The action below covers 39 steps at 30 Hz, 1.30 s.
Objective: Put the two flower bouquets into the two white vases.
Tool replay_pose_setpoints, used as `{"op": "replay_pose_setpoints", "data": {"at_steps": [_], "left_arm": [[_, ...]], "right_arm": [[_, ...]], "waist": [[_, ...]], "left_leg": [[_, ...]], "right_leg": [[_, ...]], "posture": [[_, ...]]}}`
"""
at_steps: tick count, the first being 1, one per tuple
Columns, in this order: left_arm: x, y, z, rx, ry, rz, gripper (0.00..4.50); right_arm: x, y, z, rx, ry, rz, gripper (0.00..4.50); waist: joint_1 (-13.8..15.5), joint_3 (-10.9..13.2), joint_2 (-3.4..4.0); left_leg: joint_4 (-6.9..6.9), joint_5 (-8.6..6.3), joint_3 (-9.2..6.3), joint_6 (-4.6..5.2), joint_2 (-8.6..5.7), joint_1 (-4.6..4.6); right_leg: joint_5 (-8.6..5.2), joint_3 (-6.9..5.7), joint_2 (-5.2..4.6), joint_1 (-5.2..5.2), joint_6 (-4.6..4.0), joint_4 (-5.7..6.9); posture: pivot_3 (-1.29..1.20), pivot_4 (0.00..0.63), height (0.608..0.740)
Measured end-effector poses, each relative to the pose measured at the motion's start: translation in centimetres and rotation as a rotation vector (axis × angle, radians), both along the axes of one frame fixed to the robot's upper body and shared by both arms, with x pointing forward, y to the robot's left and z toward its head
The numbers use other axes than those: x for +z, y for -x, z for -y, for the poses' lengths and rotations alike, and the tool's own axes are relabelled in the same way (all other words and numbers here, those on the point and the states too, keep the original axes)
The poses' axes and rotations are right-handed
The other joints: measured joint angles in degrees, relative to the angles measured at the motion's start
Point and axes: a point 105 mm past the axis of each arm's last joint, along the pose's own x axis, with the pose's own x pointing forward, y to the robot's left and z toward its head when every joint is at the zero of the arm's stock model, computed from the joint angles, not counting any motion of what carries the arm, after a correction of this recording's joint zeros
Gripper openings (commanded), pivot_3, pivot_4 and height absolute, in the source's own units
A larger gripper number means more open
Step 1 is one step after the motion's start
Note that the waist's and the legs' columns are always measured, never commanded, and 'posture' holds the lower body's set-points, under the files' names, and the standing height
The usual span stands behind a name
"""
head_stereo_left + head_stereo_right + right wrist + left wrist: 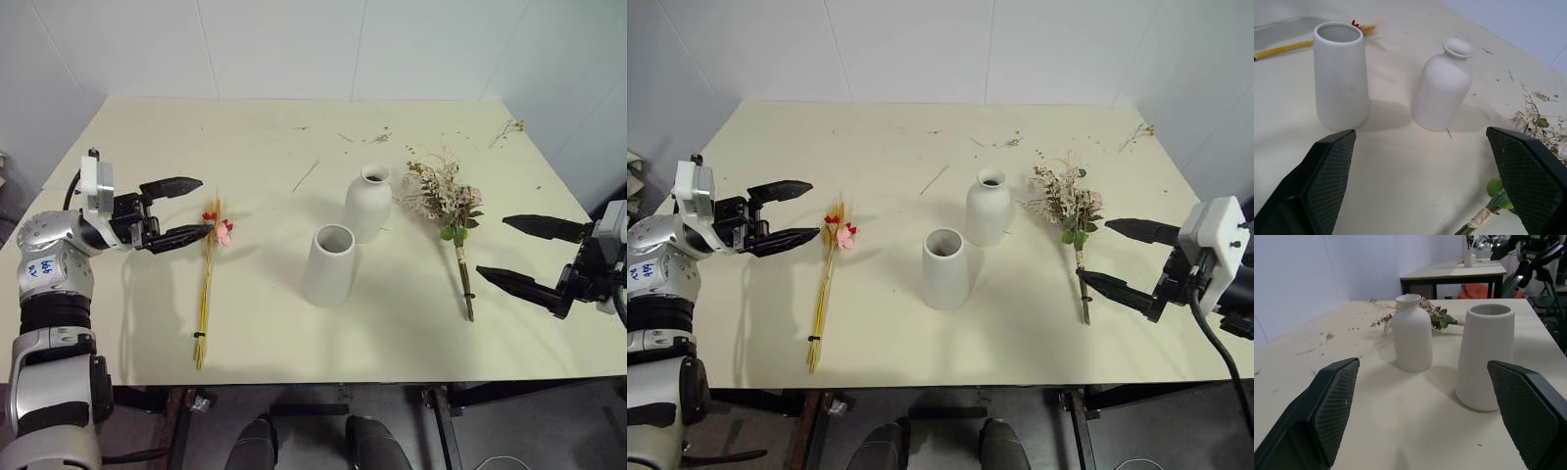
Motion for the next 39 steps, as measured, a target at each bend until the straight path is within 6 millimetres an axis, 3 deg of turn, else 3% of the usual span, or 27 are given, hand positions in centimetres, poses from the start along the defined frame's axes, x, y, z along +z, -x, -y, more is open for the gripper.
{"op": "replay_pose_setpoints", "data": {"at_steps": [7, 12, 19, 26, 35, 39], "left_arm": [[0.5, -0.2, 0.8, -0.031, 0.029, 0.01, 4.48], [0.4, -0.2, 1.2, -0.055, 0.068, -0.014, 4.48], [1.6, 0.1, 1.4, -0.089, 0.117, 0.018, 4.48], [3.5, -0.3, 2.0, -0.121, 0.155, 0.031, 4.48], [4.9, -1.0, 3.0, -0.147, 0.154, -0.002, 4.48], [5.1, -1.1, 2.3, -0.122, 0.125, -0.041, 4.48]], "right_arm": [[-0.1, -0.6, 0.0, -0.051, -0.041, 0.018, 4.5], [-1.9, -2.3, 0.9, -0.207, 0.006, -0.064, 4.5], [-4.5, -6.3, 1.9, -0.411, 0.077, -0.251, 4.5], [-6.7, -11.0, 4.1, -0.67, 0.118, -0.386, 4.5], [-8.8, -12.9, 3.3, -0.685, 0.095, -0.484, 4.5], [-9.4, -13.1, 3.3, -0.697, 0.094, -0.506, 4.5]], "waist": [[0.1, 0.0, 0.0], [-0.1, 0.0, 0.0], [-0.1, 0.0, 0.0], [0.0, 0.0, 0.01], [-0.2, 0.0, 0.02], [-0.5, 0.0, 0.03]], "left_leg": [[0.01, 0.0, 0.0, 0.0, 0.0, 0.0], [0.02, 0.0, -0.01, 0.0, 0.0, 0.0], [0.07, 0.01, -0.01, 0.01, 0.01, -0.01], [0.01, 0.02, -0.01, 0.02, 0.0, -0.05], [-0.07, -0.02, 0.0, 0.06, -0.01, -0.14], [-0.06, -0.02, -0.01, 0.06, 0.0, -0.13]], "right_leg": [[0.0, 0.0, 0.0, 0.0, 0.0, 0.02], [-0.01, 0.0, 0.0, -0.01, -0.04, 0.04], [-0.08, 0.03, 0.0, -0.04, -0.24, 0.04], [-0.01, 0.01, 0.0, -0.1, -0.12, 0.03], [-0.05, 0.0, 0.02, -0.23, 0.06, 0.14], [-0.05, 0.01, 0.05, -0.25, 0.05, 0.22]], "posture": [[0.0, 0.15, 0.74], [0.0, 0.15, 0.74], [0.0, 0.15, 0.74], [0.0, 0.15, 0.74], [0.0, 0.15, 0.74], [0.0, 0.15, 0.74]]}}
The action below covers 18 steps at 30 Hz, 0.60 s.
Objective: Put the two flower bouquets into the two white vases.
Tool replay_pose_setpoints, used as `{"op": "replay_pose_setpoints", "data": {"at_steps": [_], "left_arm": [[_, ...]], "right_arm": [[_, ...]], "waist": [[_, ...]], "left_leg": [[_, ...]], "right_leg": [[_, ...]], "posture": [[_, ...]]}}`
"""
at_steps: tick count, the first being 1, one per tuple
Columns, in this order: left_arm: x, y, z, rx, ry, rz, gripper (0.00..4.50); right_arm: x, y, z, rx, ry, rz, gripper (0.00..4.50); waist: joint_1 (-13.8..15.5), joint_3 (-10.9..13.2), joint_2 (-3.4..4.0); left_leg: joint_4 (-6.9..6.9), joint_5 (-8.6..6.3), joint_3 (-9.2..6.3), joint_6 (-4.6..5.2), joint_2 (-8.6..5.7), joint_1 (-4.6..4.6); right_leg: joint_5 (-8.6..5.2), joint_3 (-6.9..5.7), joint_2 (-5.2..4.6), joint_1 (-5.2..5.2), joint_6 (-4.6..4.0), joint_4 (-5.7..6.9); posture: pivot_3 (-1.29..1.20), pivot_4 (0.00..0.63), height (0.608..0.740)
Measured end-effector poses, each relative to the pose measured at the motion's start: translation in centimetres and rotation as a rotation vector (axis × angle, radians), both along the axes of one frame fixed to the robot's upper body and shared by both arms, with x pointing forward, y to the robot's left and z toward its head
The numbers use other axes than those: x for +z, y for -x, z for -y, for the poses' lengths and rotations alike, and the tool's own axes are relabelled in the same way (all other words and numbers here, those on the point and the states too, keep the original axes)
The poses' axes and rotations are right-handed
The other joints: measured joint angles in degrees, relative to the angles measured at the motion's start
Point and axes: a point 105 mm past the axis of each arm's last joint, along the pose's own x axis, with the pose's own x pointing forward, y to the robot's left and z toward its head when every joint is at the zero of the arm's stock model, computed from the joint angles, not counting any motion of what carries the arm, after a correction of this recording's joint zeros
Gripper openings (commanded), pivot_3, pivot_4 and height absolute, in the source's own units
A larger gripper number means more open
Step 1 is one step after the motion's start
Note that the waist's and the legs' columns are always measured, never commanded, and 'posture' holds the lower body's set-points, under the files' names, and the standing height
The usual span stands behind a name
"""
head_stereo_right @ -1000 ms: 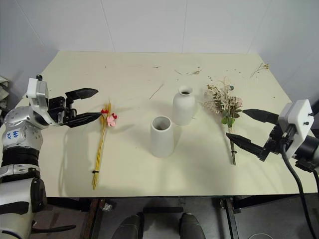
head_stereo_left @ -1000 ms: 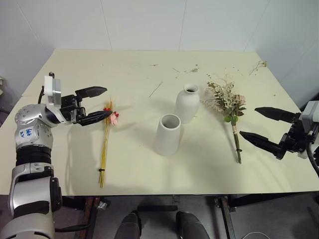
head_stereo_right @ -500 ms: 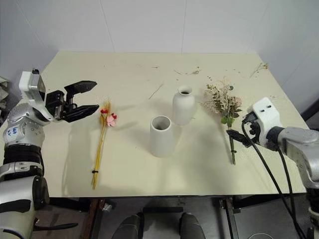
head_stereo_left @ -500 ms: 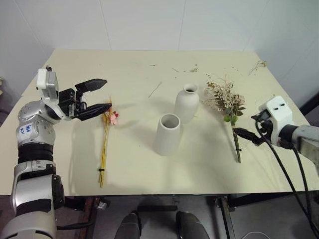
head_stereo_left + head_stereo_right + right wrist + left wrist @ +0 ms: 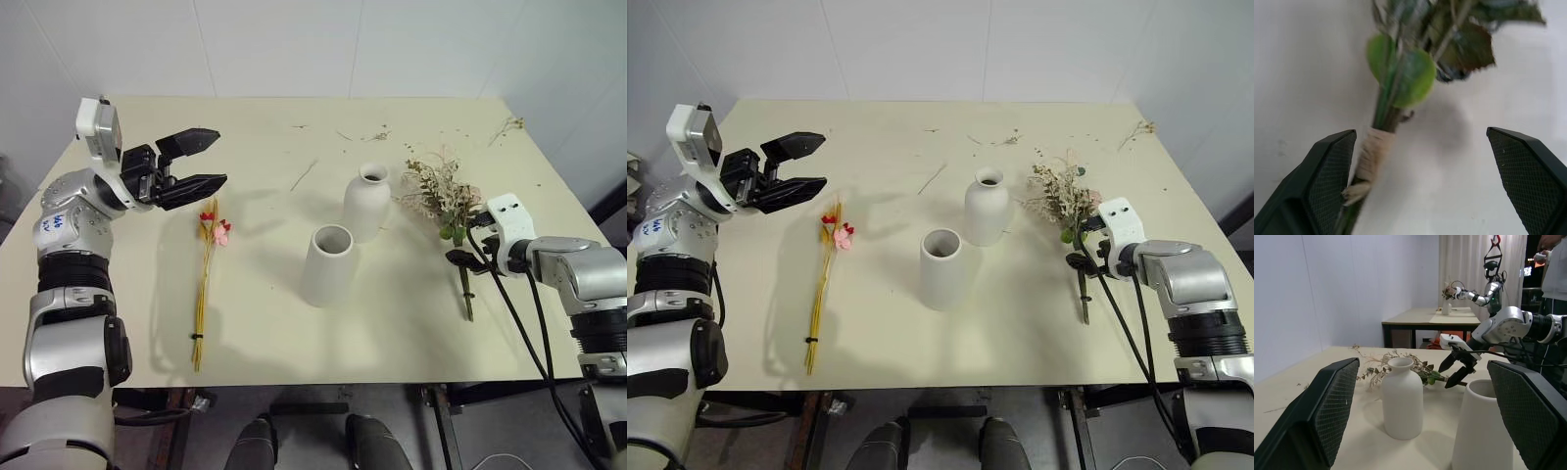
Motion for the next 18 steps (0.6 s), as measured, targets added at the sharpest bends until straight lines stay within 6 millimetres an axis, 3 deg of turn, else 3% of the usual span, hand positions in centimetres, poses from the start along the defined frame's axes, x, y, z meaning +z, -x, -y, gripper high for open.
{"op": "replay_pose_setpoints", "data": {"at_steps": [1, 5, 12, 15, 18], "left_arm": [[0.1, 0.0, -0.2, 0.008, -0.016, -0.01, 4.48], [0.0, 0.0, -0.6, 0.031, -0.06, -0.036, 4.5], [-0.1, -0.1, -0.6, 0.034, -0.064, -0.037, 4.5], [0.1, 0.0, -0.7, 0.036, -0.056, -0.029, 4.5], [0.2, 0.0, -0.7, 0.035, -0.055, -0.024, 4.5]], "right_arm": [[-0.2, 0.0, -0.1, 0.0, -0.001, -0.005, 4.5], [-0.4, -0.2, -0.2, -0.006, 0.003, -0.008, 3.61], [-0.3, -0.6, -0.6, -0.015, -0.001, 0.013, 1.21], [1.0, -1.0, -0.2, -0.039, -0.007, 0.077, 0.2], [3.3, -1.6, 0.5, -0.068, -0.024, 0.187, 0.13]], "waist": [[0.0, 0.0, 0.01], [0.2, 0.0, 0.01], [0.2, 0.0, 0.01], [0.2, 0.0, 0.02], [0.2, 0.0, 0.03]], "left_leg": [[0.01, 0.0, 0.0, 0.0, 0.0, 0.0], [0.04, 0.0, 0.0, -0.01, -0.01, 0.0], [0.03, 0.01, 0.0, -0.01, -0.01, 0.0], [0.02, 0.01, 0.0, -0.01, -0.01, 0.0], [-0.01, 0.01, 0.0, -0.01, 0.0, 0.0]], "right_leg": [[0.0, 0.0, 0.0, 0.0, 0.0, 0.01], [0.0, 0.0, -0.01, 0.0, 0.0, 0.03], [0.0, 0.0, -0.01, 0.0, 0.0, 0.04], [0.0, 0.0, -0.01, 0.0, 0.0, 0.03], [0.0, 0.0, 0.0, -0.01, 0.0, 0.03]], "posture": [[0.0, 0.15, 0.74], [0.0, 0.15, 0.74], [0.0, 0.15, 0.74], [0.0, 0.15, 0.74], [0.0, 0.15, 0.74]]}}
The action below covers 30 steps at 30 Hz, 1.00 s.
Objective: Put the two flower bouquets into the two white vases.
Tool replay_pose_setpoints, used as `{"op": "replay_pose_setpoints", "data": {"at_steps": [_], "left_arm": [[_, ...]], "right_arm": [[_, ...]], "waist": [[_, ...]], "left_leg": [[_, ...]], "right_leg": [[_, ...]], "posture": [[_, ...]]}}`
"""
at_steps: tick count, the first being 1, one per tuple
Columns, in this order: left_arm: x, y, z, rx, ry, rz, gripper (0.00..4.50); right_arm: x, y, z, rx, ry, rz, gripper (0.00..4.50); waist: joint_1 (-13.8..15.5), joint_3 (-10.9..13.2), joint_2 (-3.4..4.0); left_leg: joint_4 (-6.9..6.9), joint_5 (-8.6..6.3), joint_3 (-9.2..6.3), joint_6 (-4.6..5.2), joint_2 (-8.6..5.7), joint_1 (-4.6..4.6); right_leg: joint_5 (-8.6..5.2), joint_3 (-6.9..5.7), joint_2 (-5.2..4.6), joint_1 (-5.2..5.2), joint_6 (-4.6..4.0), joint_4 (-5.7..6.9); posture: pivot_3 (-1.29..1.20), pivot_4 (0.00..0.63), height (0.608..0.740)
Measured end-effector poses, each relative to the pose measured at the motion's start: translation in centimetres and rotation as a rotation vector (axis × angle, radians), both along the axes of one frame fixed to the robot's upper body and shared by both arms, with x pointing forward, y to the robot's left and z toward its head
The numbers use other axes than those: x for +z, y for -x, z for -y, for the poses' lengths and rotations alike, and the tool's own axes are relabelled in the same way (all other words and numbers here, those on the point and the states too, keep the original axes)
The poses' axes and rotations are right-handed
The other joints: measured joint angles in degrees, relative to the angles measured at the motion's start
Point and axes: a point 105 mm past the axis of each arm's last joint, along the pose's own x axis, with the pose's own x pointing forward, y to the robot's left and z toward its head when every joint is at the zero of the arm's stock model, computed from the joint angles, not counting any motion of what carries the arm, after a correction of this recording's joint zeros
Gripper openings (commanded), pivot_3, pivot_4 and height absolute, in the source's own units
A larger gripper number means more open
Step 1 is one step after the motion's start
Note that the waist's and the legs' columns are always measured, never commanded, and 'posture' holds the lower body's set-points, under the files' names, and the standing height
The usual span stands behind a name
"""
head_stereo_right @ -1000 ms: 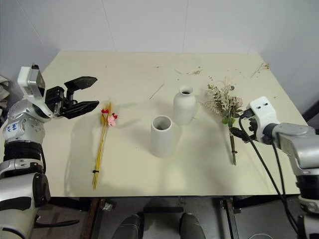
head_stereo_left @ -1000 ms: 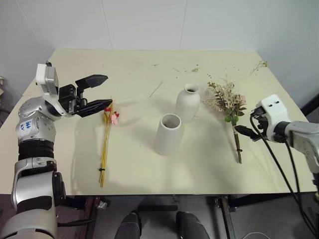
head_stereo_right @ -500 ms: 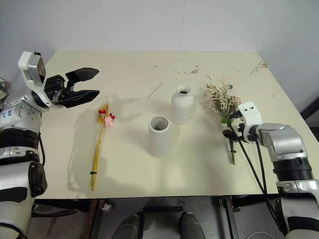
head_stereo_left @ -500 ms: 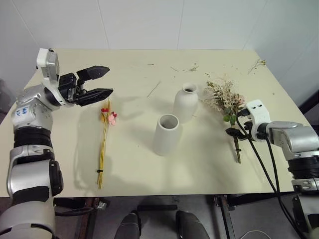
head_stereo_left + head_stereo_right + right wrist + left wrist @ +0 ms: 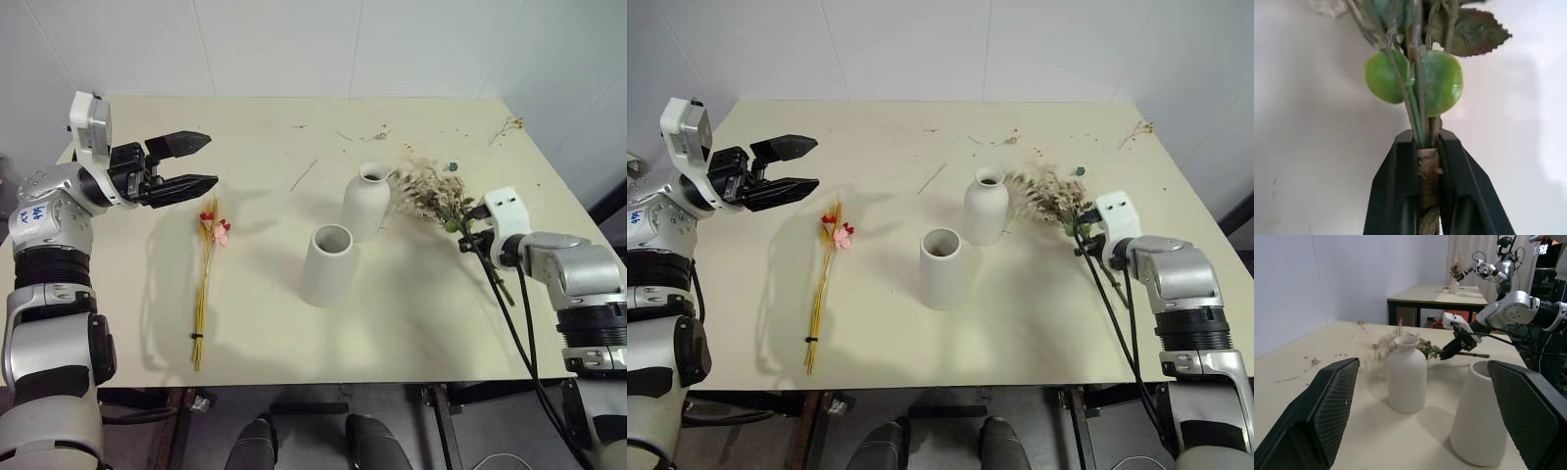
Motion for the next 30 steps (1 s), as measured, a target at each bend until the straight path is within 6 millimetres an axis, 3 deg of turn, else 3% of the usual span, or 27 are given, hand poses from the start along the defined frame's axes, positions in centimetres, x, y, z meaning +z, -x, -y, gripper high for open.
{"op": "replay_pose_setpoints", "data": {"at_steps": [3, 6, 11, 17, 21, 30], "left_arm": [[0.1, 0.1, -0.1, 0.003, 0.009, 0.004, 4.5], [0.1, 0.1, -0.1, 0.0, 0.017, 0.007, 4.5], [0.1, 0.0, -0.1, 0.0, 0.022, 0.002, 4.5], [-0.2, 0.2, -0.3, 0.003, 0.023, -0.009, 4.5], [-1.0, 0.4, -0.2, -0.001, 0.013, -0.03, 4.5], [-1.9, 1.1, -1.3, 0.058, 0.003, -0.042, 4.5]], "right_arm": [[2.2, -0.4, 0.1, -0.005, -0.04, 0.109, 0.13], [4.6, -1.0, -1.1, 0.037, -0.095, 0.213, 0.13], [10.7, -1.5, -5.1, 0.188, -0.154, 0.502, 0.13], [16.3, -1.3, -10.5, 0.347, -0.244, 0.806, 0.13], [18.0, -1.2, -13.5, 0.428, -0.317, 0.955, 0.13], [18.6, -1.4, -16.5, 0.51, -0.42, 1.053, 0.13]], "waist": [[0.0, 0.0, 0.0], [-0.3, 0.0, 0.06], [-0.6, 0.1, 0.08], [-1.0, 0.1, 0.11], [-1.4, 0.1, 0.11], [-1.5, 0.1, 0.17]], "left_leg": [[0.0, 0.0, 0.0, 0.0, 0.0, 0.0], [0.0, 0.0, 0.0, 0.0, 0.0, 0.01], [-0.04, 0.0, 0.0, -0.01, 0.0, 0.01], [-0.1, 0.01, -0.01, -0.02, 0.0, 0.02], [-0.11, 0.01, -0.02, -0.02, 0.0, 0.03], [-0.18, 0.04, -0.05, -0.07, 0.02, 0.1]], "right_leg": [[0.0, 0.01, -0.01, 0.0, 0.0, -0.01], [0.0, 0.0, 0.0, 0.0, 0.0, 0.02], [0.0, 0.0, 0.0, 0.0, 0.01, 0.01], [-0.01, 0.0, 0.0, -0.01, 0.03, 0.06], [-0.01, 0.0, 0.01, -0.01, 0.02, 0.33], [-0.04, 0.0, 0.02, -0.05, -0.02, 0.45]], "posture": [[0.0, 0.15, 0.74], [0.0, 0.15, 0.74], [0.0, 0.15, 0.74], [0.0, 0.15, 0.74], [0.0, 0.15, 0.74], [0.0, 0.15, 0.74]]}}
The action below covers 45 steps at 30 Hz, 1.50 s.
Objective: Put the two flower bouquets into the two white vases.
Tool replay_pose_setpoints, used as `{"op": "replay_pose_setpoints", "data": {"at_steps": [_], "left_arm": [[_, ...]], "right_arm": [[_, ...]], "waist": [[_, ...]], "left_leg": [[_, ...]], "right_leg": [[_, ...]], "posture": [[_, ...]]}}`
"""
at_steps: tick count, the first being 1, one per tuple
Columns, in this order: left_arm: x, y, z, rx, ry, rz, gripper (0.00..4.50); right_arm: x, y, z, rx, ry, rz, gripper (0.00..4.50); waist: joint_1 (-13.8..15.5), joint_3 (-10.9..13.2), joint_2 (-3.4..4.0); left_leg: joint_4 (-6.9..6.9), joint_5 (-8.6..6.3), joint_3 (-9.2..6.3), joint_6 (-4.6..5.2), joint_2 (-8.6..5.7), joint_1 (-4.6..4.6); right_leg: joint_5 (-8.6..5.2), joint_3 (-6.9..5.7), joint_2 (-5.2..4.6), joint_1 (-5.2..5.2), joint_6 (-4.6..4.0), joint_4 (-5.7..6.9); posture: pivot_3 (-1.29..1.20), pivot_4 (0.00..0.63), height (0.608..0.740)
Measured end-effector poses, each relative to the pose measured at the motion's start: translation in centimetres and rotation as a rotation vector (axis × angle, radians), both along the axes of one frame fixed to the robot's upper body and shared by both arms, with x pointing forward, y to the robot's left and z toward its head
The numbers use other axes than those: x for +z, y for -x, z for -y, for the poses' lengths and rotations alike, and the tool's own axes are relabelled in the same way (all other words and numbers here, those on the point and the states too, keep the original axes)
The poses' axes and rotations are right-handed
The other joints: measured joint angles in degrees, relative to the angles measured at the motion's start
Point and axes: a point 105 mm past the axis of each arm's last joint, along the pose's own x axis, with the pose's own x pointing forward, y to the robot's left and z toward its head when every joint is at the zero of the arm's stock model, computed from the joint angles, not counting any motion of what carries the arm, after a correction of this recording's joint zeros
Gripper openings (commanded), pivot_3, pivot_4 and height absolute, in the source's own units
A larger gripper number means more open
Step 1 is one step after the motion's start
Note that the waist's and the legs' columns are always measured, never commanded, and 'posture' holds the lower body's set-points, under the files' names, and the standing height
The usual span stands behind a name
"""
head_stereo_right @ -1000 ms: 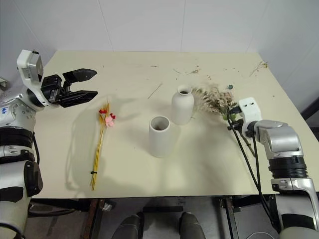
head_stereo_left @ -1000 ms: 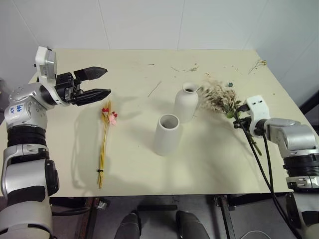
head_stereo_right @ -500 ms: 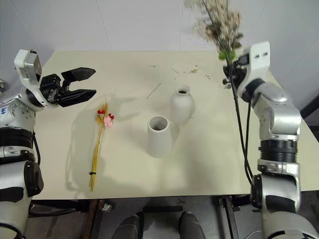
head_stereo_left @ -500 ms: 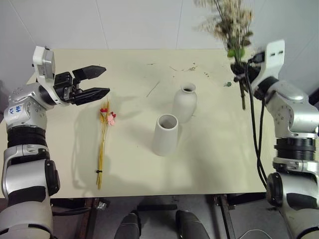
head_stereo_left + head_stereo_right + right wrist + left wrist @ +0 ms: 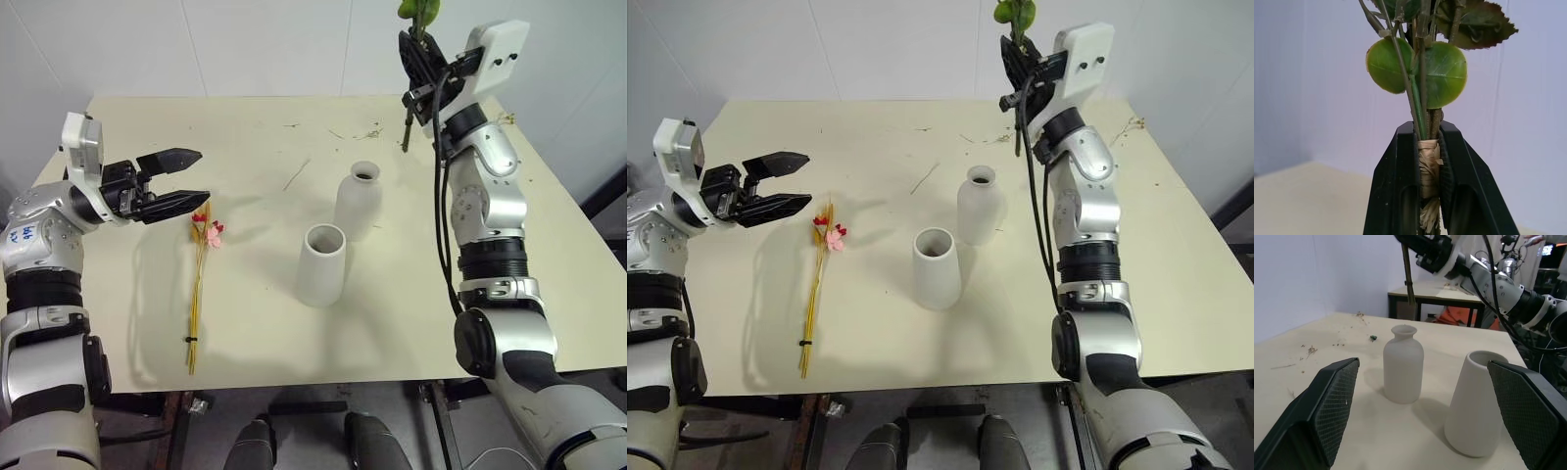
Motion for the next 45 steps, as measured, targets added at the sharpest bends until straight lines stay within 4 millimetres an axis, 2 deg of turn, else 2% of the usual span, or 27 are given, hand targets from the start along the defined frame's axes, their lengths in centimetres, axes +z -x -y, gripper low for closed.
{"op": "replay_pose_setpoints", "data": {"at_steps": [11, 25, 33, 35, 37, 45], "left_arm": [[0.1, 0.3, 0.2, 0.018, 0.017, 0.011, 4.5], [0.2, 0.6, 0.1, 0.029, 0.035, 0.024, 4.5], [0.3, 0.5, 0.4, 0.034, 0.042, 0.029, 4.5], [0.3, 0.5, 0.4, 0.034, 0.042, 0.031, 4.5], [0.3, 0.5, 0.4, 0.035, 0.042, 0.035, 4.5], [0.2, 0.3, 0.7, 0.035, 0.051, 0.046, 4.5]], "right_arm": [[-2.1, -0.7, -3.0, 0.114, -0.052, -0.042, 0.13], [-5.5, -2.0, -2.9, 0.087, -0.028, -0.098, 0.13], [-7.5, -2.1, -3.5, 0.105, 0.005, -0.139, 0.13], [-8.2, -2.2, -3.4, 0.105, 0.009, -0.157, 0.89], [-8.4, -2.1, -3.3, 0.105, 0.009, -0.161, 1.44], [-7.3, -0.9, -2.3, 0.102, 0.04, -0.123, 4.14]], "waist": [[-0.1, 0.0, 0.02], [-0.1, 0.0, 0.03], [-0.1, 0.0, 0.03], [-0.1, 0.0, 0.03], [-0.1, 0.0, 0.03], [0.0, 0.0, 0.03]], "left_leg": [[-0.04, 0.02, -0.01, -0.03, 0.01, 0.02], [-0.17, 0.03, -0.01, -0.05, 0.01, 0.02], [-0.17, 0.04, -0.01, -0.07, 0.01, 0.02], [-0.17, 0.04, -0.01, -0.07, 0.01, 0.01], [-0.18, 0.05, -0.01, -0.08, 0.01, 0.01], [-0.18, 0.05, -0.01, -0.09, 0.01, 0.01]], "right_leg": [[-0.01, 0.0, 0.01, -0.02, -0.01, 0.04], [-0.03, 0.0, 0.01, -0.1, -0.05, 0.02], [-0.03, 0.0, 0.01, -0.1, -0.05, 0.03], [-0.03, 0.01, 0.01, -0.1, -0.05, 0.03], [-0.03, 0.01, 0.01, -0.12, -0.05, 0.04], [-0.03, 0.01, 0.01, -0.13, -0.05, 0.04]], "posture": [[0.0, 0.15, 0.74], [0.0, 0.15, 0.74], [0.0, 0.15, 0.74], [0.0, 0.15, 0.74], [0.0, 0.15, 0.74], [0.0, 0.15, 0.74]]}}
